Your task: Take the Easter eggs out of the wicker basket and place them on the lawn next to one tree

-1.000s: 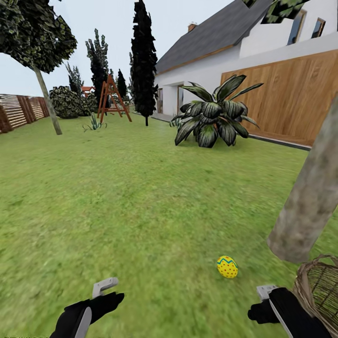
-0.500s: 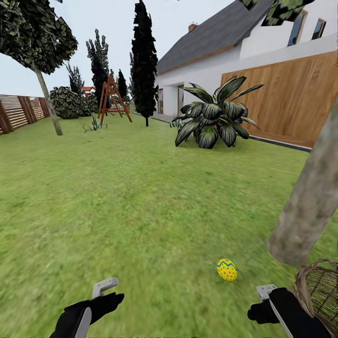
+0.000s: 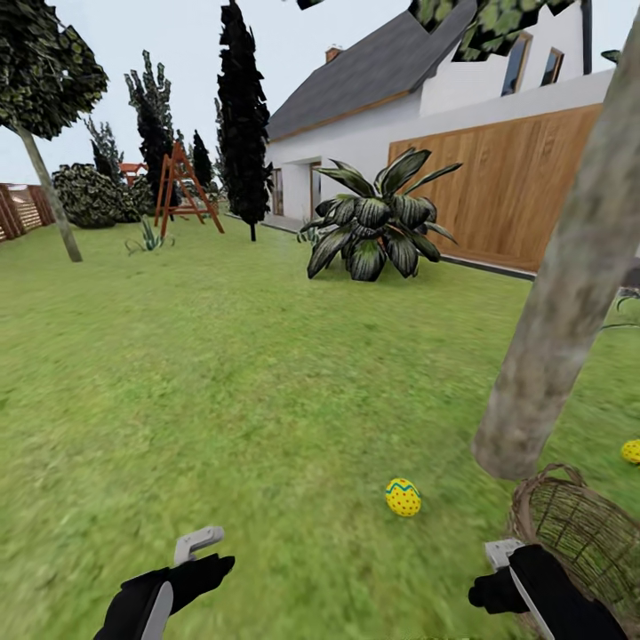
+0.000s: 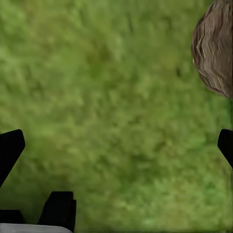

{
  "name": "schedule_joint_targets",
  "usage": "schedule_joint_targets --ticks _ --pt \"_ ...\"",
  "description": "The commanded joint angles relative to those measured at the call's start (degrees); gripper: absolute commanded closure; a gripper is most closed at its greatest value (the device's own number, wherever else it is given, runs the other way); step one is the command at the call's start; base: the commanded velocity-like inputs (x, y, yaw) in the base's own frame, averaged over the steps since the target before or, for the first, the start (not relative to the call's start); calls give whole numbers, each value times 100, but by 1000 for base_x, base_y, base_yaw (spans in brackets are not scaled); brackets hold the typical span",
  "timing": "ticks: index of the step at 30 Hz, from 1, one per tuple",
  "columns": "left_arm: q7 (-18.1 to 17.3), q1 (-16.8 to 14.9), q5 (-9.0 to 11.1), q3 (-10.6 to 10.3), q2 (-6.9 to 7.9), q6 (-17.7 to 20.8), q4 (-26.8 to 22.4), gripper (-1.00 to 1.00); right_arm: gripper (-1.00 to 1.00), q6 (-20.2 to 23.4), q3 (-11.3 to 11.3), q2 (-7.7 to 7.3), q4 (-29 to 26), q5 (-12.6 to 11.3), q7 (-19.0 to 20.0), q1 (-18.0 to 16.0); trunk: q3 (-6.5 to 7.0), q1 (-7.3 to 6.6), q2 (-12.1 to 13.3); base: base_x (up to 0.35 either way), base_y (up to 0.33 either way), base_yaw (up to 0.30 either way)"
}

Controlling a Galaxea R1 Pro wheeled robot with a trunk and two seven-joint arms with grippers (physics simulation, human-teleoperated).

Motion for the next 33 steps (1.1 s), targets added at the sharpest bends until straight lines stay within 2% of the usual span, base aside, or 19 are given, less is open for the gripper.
schedule_joint_targets --ticks 1,13,24,33 --pt "-22 -2 12 22 -6 33 -6 -100 -100 18 10 -3 -5 60 45 -4 13 -23 39 -1 0 -289" --pt "-14 -2 8 14 -13 32 32 -100 -100 19 10 -2 -5 56 45 -5 249 -287 520 0 0 -240" --pt "-13 -2 8 13 -19 31 37 -100 -100 19 10 -2 -5 56 44 -5 452 -528 961 0 0 -52" --pt "-10 -2 10 13 -17 34 42 -100 -100 22 10 14 3 68 41 -6 613 -726 1322 0 0 -268"
